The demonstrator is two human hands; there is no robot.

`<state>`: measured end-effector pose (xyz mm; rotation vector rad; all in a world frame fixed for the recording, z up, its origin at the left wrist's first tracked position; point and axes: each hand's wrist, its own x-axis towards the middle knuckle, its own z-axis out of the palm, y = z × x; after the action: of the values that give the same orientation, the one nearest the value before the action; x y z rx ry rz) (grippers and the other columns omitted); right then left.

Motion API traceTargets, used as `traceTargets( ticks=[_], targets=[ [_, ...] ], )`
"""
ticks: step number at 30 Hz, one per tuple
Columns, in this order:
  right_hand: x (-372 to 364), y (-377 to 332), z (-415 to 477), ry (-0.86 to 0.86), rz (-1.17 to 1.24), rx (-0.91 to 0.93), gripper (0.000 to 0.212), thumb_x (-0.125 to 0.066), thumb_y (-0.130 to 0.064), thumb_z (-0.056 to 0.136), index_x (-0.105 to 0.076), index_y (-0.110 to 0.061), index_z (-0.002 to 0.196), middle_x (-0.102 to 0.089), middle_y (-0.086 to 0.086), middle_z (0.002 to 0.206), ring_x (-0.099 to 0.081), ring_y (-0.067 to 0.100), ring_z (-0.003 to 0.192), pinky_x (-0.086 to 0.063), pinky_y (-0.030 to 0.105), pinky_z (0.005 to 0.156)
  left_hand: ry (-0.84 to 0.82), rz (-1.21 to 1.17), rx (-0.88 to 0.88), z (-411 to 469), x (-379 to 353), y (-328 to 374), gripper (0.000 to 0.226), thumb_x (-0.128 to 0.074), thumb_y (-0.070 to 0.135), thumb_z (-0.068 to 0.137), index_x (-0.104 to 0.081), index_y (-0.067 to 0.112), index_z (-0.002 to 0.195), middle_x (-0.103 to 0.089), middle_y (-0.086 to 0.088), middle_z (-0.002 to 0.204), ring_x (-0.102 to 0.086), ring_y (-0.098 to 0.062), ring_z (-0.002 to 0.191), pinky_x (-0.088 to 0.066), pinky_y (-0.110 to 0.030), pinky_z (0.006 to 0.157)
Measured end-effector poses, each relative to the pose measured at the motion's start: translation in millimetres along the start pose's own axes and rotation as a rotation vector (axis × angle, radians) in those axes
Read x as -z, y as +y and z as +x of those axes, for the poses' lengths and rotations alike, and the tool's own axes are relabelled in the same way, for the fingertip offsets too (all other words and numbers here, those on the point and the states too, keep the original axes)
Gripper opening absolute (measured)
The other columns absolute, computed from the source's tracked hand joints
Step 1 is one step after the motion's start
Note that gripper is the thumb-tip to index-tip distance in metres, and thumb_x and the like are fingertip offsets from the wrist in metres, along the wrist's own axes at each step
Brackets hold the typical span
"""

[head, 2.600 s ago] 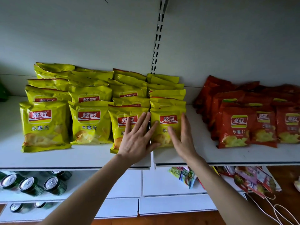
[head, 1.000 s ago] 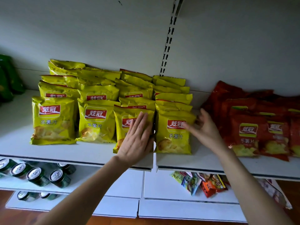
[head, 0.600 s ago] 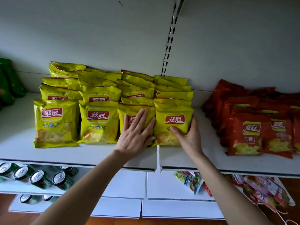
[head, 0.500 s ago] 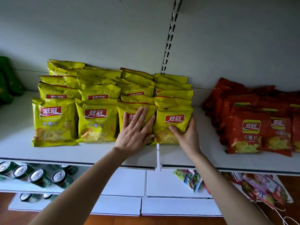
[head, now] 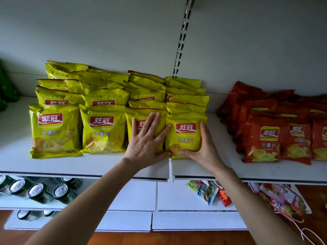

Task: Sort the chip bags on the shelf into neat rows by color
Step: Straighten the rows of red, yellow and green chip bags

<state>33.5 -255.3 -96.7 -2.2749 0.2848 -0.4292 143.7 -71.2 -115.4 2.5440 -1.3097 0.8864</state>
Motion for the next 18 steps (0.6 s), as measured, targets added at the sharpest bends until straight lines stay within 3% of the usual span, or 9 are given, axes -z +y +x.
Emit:
traceTargets(
  ticks=[6,10,14,18],
  targets=[
    [-1.2,1.9,-0.4,-0.019,-0.083,0.005,0.116,-0.070,-0.051,0.058,0.001,-0.017,0.143,-0.012,0.016,0.152,-0.014,0.024,0.141,-0.018,0.025,0.110,0.000,-0.012,0.012,-0.7,2.5,0.4,0.083,-0.033,0.074,0.077,-0.029,0.025,0.144,-0.018,-0.015,0.151,-0.018,-0.034,0.140,-0.008,-0.070,0.097],
    [0.8,1.6,-0.7,-0.014,-0.137,0.007,0.120,-0.069,-0.054,0.059,0.001,-0.010,0.146,-0.009,0.017,0.153,-0.011,0.026,0.142,-0.018,0.031,0.113,0.023,-0.029,0.018,-4.4,1.9,2.5,0.079,-0.032,0.072,0.081,-0.028,0.025,0.144,-0.017,-0.015,0.152,-0.008,-0.029,0.145,-0.001,-0.062,0.106],
    [2.4,-1.7,-1.7,-0.002,-0.163,0.001,0.114,-0.070,-0.052,0.061,0.003,-0.021,0.143,-0.005,0.018,0.153,-0.007,0.028,0.143,-0.019,0.038,0.115,0.005,-0.040,0.029,-3.7,5.1,3.9,0.077,-0.026,0.070,0.085,-0.029,0.022,0.144,-0.020,-0.016,0.151,-0.019,-0.030,0.140,0.002,-0.054,0.108],
    [4.4,-4.1,-3.2,-0.001,-0.170,-0.009,0.114,-0.064,-0.059,0.057,0.003,-0.024,0.142,-0.001,0.017,0.154,-0.003,0.027,0.143,-0.017,0.036,0.114,0.004,-0.040,0.033,-3.7,8.4,5.0,0.078,-0.028,0.069,0.085,-0.033,0.016,0.143,-0.030,-0.019,0.150,-0.021,-0.030,0.139,-0.003,-0.054,0.109]
  ],
)
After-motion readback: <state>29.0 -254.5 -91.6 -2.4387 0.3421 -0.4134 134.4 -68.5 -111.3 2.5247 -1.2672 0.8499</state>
